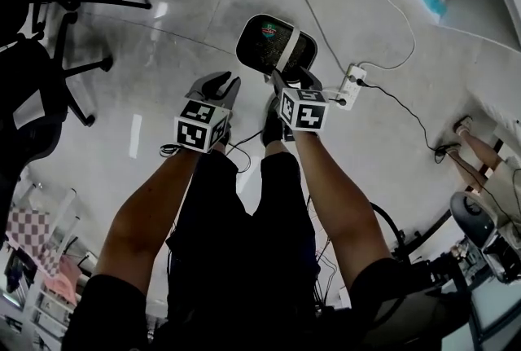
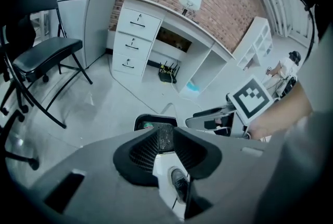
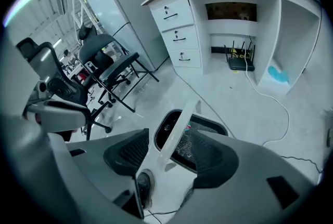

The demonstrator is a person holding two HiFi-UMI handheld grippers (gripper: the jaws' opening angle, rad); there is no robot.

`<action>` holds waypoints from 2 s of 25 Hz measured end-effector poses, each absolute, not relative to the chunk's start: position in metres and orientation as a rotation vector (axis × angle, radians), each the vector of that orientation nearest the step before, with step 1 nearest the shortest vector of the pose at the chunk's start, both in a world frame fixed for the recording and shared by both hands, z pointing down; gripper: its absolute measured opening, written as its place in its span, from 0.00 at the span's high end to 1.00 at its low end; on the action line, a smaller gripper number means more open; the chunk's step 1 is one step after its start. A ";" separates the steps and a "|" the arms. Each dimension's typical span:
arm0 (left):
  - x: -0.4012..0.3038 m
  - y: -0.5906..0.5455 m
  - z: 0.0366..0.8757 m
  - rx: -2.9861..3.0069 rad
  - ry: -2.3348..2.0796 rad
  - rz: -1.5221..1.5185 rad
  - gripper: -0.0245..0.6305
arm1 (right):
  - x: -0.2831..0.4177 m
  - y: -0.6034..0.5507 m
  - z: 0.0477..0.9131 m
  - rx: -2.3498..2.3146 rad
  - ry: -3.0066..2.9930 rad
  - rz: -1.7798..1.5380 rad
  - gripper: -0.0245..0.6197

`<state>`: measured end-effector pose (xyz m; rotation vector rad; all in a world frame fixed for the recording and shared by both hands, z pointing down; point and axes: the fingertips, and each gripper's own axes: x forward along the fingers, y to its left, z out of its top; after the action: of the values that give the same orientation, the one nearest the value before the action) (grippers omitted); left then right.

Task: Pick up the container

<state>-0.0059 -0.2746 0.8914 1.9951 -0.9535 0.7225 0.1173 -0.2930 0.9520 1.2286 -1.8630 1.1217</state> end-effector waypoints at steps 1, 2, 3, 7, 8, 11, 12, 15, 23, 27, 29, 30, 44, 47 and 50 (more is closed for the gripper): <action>-0.006 -0.274 0.895 1.991 -0.953 0.720 0.83 | 0.119 -0.296 0.958 1.239 -1.850 1.120 0.63; -0.005 -0.273 0.898 1.990 -0.949 0.717 0.83 | 0.120 -0.299 0.964 1.252 -1.840 1.130 0.62; -0.003 -0.272 0.901 1.991 -0.943 0.717 0.83 | 0.121 -0.302 0.969 1.264 -1.831 1.144 0.62; 0.000 -0.271 0.917 1.995 -0.927 0.735 0.83 | 0.118 -0.309 0.990 1.263 -1.814 1.165 0.62; 0.000 -0.272 0.920 1.993 -0.928 0.736 0.83 | 0.117 -0.309 0.994 1.261 -1.808 1.170 0.62; 0.003 -0.272 0.929 1.999 -0.915 0.737 0.83 | 0.113 -0.311 1.005 1.267 -1.796 1.174 0.62; 0.004 -0.272 0.930 2.004 -0.910 0.737 0.83 | 0.112 -0.311 1.010 1.266 -1.795 1.180 0.62; 0.007 -0.271 0.933 2.000 -0.910 0.709 0.83 | 0.107 -0.307 1.028 1.248 -1.794 1.209 0.62; 0.003 -0.266 0.937 2.017 -0.885 0.670 0.83 | 0.107 -0.310 1.035 1.226 -1.719 1.181 0.70; 0.003 -0.263 0.935 2.014 -0.876 0.656 0.83 | 0.109 -0.308 1.037 1.265 -1.673 1.223 0.76; 0.004 -0.263 0.930 2.023 -0.877 0.642 0.83 | 0.114 -0.306 1.037 1.292 -1.639 1.240 0.78; 0.004 -0.262 0.928 2.025 -0.875 0.635 0.83 | 0.117 -0.305 1.038 1.306 -1.619 1.244 0.79; -0.012 -0.250 0.881 2.026 -0.934 0.590 0.83 | 0.115 -0.272 0.998 1.148 -1.663 1.090 0.88; -0.019 -0.246 0.862 2.000 -0.973 0.591 0.83 | 0.114 -0.261 0.972 1.130 -1.674 1.105 0.88; -0.017 -0.244 0.835 2.009 -0.967 0.583 0.84 | 0.115 -0.257 0.938 1.118 -1.698 1.099 0.88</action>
<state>-0.0165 -0.2443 0.8350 2.0093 -0.9671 0.5834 0.1153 -0.2568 0.9383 1.1182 -1.6984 1.0995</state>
